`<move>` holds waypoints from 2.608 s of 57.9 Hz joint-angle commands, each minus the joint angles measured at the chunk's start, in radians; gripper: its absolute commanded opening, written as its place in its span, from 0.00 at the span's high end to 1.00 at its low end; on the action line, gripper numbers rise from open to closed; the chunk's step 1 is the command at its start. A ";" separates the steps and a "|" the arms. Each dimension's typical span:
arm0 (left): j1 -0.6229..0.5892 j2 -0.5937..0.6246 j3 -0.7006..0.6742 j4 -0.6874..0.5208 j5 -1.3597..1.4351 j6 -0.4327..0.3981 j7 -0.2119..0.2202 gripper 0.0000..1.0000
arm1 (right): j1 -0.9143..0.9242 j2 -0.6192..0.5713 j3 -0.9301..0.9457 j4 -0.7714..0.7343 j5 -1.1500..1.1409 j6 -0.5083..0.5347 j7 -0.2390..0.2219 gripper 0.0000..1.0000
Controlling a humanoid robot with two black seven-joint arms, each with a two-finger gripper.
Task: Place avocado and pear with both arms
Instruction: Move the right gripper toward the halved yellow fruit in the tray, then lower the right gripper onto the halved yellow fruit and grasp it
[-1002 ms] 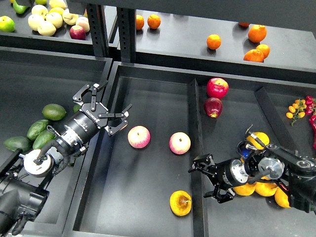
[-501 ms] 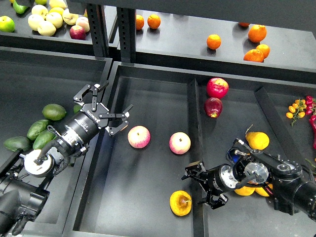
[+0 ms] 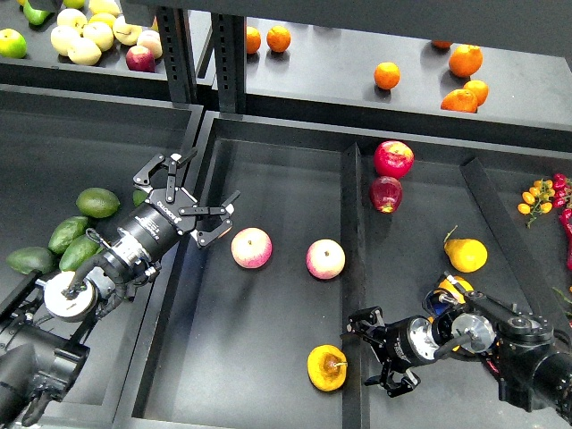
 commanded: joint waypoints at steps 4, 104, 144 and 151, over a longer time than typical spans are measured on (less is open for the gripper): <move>0.000 0.000 0.006 0.002 0.000 0.000 0.001 0.00 | 0.009 -0.015 0.006 0.012 0.009 0.000 0.000 0.01; 0.000 0.000 0.033 0.027 0.000 0.000 0.001 0.00 | -0.017 -0.115 -0.071 0.233 0.107 0.000 0.000 0.01; 0.000 0.000 0.035 0.022 0.000 0.000 0.001 0.00 | -0.054 -0.080 -0.067 0.213 0.093 0.000 0.000 0.21; 0.000 0.000 0.035 0.020 0.000 0.000 0.001 0.00 | -0.048 -0.081 -0.059 0.184 0.096 0.000 0.000 0.19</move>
